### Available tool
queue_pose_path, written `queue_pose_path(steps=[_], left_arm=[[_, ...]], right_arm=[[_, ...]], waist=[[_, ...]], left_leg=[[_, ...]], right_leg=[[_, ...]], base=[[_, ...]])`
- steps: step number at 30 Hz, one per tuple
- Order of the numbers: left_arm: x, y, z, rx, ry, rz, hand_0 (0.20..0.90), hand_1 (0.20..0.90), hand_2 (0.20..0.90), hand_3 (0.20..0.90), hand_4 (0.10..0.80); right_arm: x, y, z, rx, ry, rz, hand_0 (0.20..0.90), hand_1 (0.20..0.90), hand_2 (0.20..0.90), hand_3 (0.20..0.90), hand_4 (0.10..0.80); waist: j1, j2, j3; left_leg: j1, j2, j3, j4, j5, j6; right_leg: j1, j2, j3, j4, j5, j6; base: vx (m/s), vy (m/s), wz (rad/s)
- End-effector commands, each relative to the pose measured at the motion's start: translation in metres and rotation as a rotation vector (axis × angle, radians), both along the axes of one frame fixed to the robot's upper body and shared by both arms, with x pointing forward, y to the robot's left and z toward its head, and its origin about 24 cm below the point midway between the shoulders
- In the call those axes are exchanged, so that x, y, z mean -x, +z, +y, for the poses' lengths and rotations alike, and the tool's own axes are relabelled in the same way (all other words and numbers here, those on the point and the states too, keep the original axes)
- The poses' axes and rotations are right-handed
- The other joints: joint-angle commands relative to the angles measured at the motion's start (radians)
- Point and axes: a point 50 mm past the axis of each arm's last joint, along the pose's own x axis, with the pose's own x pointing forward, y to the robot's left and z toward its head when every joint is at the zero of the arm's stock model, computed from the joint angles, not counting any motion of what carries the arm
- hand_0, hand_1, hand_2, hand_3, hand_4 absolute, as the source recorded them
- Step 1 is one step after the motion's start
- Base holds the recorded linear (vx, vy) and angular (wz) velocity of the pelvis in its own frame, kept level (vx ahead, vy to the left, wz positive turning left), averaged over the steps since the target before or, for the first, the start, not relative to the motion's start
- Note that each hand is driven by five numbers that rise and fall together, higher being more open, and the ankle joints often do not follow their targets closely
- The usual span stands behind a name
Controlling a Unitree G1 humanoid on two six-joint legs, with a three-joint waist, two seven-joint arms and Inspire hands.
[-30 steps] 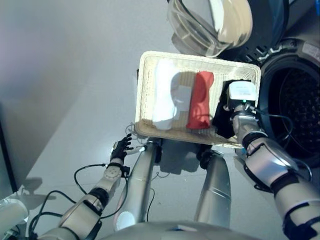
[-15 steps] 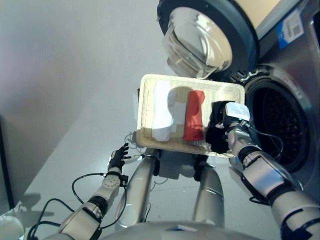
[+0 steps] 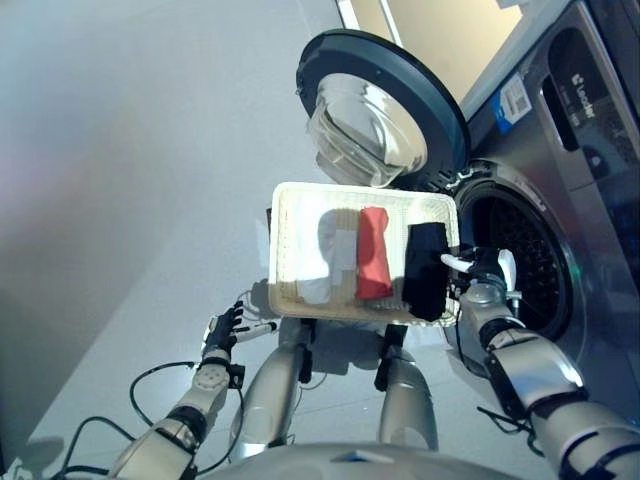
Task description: Pick up the clothes and place them into the washing machine
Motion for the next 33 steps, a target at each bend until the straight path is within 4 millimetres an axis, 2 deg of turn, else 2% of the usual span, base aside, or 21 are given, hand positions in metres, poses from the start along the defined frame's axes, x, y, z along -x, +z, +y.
queue_pose_path(steps=[1,3,8,10,13,14,16,17,19,20,21,23,24,26,31,33], left_arm=[[0.01,-0.004,0.012,-0.041,0.055,0.025,0.9,0.9,0.9,0.9,0.8],[0.01,-0.005,0.013,-0.043,0.059,0.027,0.9,0.9,0.9,0.9,0.8],[0.012,-0.006,0.014,-0.052,0.062,0.039,0.9,0.9,0.9,0.9,0.8],[0.012,-0.006,0.014,-0.053,0.063,0.038,0.9,0.9,0.9,0.9,0.8],[0.01,-0.004,0.016,-0.063,0.062,0.021,0.9,0.9,0.9,0.9,0.8],[0.006,0.0,0.015,-0.061,0.061,-0.007,0.9,0.9,0.9,0.9,0.8],[0.003,0.002,0.015,-0.059,0.058,-0.021,0.9,0.9,0.9,0.9,0.8],[0.0,0.004,0.016,-0.053,0.058,-0.036,0.9,0.9,0.9,0.9,0.8],[-0.007,0.008,0.015,-0.037,0.067,-0.064,0.9,0.9,0.9,0.9,0.8],[-0.007,0.008,0.015,-0.037,0.067,-0.064,0.9,0.9,0.9,0.9,0.8],[-0.013,0.01,0.011,-0.024,0.07,-0.075,0.9,0.9,0.9,0.9,0.8],[-0.02,0.014,0.01,-0.015,0.074,-0.091,0.9,0.9,0.9,0.9,0.8],[-0.023,0.016,0.007,-0.007,0.073,-0.099,0.9,0.9,0.9,0.9,0.8],[-0.025,0.018,0.007,0.003,0.077,-0.11,0.9,0.9,0.9,0.9,0.8],[-0.028,0.021,0.007,0.018,0.1,-0.134,0.9,0.9,0.9,0.9,0.8],[-0.03,0.023,0.01,0.013,0.115,-0.142,0.9,0.9,0.9,0.9,0.8]], right_arm=[[-0.014,0.027,-0.013,0.147,0.059,-0.051,0.9,0.9,0.9,0.9,0.8],[-0.018,0.03,-0.01,0.171,0.09,-0.049,0.9,0.9,0.9,0.9,0.8],[-0.034,0.043,0.006,0.474,0.312,0.033,0.9,0.9,0.9,0.9,0.8],[-0.036,0.046,0.007,0.51,0.331,0.043,0.9,0.9,0.9,0.9,0.8],[-0.044,0.057,0.01,0.668,0.401,0.069,0.9,0.9,0.9,0.9,0.8],[-0.052,0.07,0.012,0.772,0.44,0.065,0.9,0.9,0.9,0.9,0.8],[-0.055,0.075,0.012,0.823,0.462,0.081,0.9,0.9,0.9,0.9,0.8],[-0.064,0.093,0.011,0.938,0.486,0.082,0.9,0.9,0.9,0.9,0.8],[-0.073,0.117,0.009,1.05,0.487,0.065,0.9,0.9,0.9,0.9,0.8],[-0.073,0.117,0.009,1.05,0.487,0.065,0.9,0.9,0.9,0.9,0.8],[-0.08,0.139,0.004,1.123,0.463,0.046,0.9,0.9,0.9,0.9,0.8],[-0.085,0.158,0.004,1.161,0.435,0.01,0.9,0.9,0.9,0.9,0.8],[-0.086,0.161,0.003,1.185,0.431,0.006,0.9,0.9,0.9,0.9,0.8],[-0.087,0.17,0.001,1.218,0.419,0.003,0.9,0.9,0.9,0.9,0.8],[-0.089,0.182,-0.001,1.198,0.375,-0.04,0.9,0.9,0.9,0.9,0.8],[-0.088,0.177,0.0,1.17,0.378,-0.043,0.9,0.9,0.9,0.9,0.8]], waist=[[0.008,0.039,-0.019],[0.008,0.039,-0.015],[0.007,0.033,0.006],[0.009,0.032,0.008],[0.015,0.026,0.013],[0.018,0.022,0.02],[0.02,0.02,0.025],[0.023,0.013,0.036],[0.02,0.004,0.06],[0.02,0.004,0.059],[0.019,-0.002,0.076],[0.014,-0.006,0.093],[0.012,-0.009,0.097],[0.009,-0.011,0.107],[0.005,-0.008,0.113],[0.003,-0.006,0.111]], left_leg=[[-0.085,0.002,-0.039,0.031,0.023,-0.108],[-0.089,0.003,-0.038,0.033,0.025,-0.109],[-0.106,0.007,-0.043,0.033,0.035,-0.114],[-0.107,0.006,-0.044,0.035,0.035,-0.114],[-0.114,0.006,-0.046,0.035,0.036,-0.116],[-0.123,0.007,-0.046,0.036,0.037,-0.117],[-0.13,0.007,-0.044,0.036,0.038,-0.117],[-0.146,0.009,-0.044,0.044,0.038,-0.117],[-0.188,0.007,-0.04,0.081,0.029,-0.116],[-0.189,0.007,-0.04,0.082,0.028,-0.116],[-0.23,0.009,-0.033,0.12,0.018,-0.114],[-0.276,0.009,-0.03,0.161,0.005,-0.111],[-0.289,0.009,-0.035,0.19,-0.038,-0.117],[-0.34,0.01,-0.034,0.238,-0.054,-0.114],[-0.437,0.003,-0.03,0.324,-0.087,-0.108],[-0.474,0.001,-0.035,0.355,-0.099,-0.104]], right_leg=[[0.0,0.008,-0.026,-0.031,0.058,-0.029],[-0.004,0.01,-0.026,-0.031,0.059,-0.03],[-0.012,0.014,-0.03,-0.038,0.065,-0.031],[-0.014,0.014,-0.031,-0.037,0.066,-0.031],[-0.016,0.013,-0.031,-0.039,0.069,-0.03],[-0.023,0.012,-0.029,-0.037,0.072,-0.03],[-0.029,0.014,-0.029,-0.038,0.072,-0.03],[-0.046,0.015,-0.029,-0.031,0.07,-0.032],[-0.087,0.018,-0.025,0.001,0.063,-0.037],[-0.088,0.018,-0.025,0.001,0.063,-0.037],[-0.127,0.019,-0.021,0.037,0.052,-0.043],[-0.175,0.019,-0.018,0.078,0.038,-0.049],[-0.187,0.019,-0.011,0.108,0.001,-0.043],[-0.235,0.017,-0.008,0.157,-0.019,-0.049],[-0.332,0.006,0.003,0.255,-0.051,-0.056],[-0.372,0.001,0.01,0.301,-0.07,-0.062]], base=[[-0.02,-0.011,-0.06],[-0.01,-0.006,-0.02],[0.003,-0.008,0.01],[0.013,-0.004,0.07],[0.013,0.003,0.08],[0.0,0.009,0.05],[0.0,0.0,0.0],[-0.046,0.0,-0.01],[-0.055,0.005,-0.03],[-0.066,0.019,-0.04],[-0.056,0.016,-0.03],[-0.015,0.006,0.01],[0.05,-0.005,0.05],[0.038,0.001,0.02],[0.007,0.039,0.03],[0.005,0.027,0.05]])
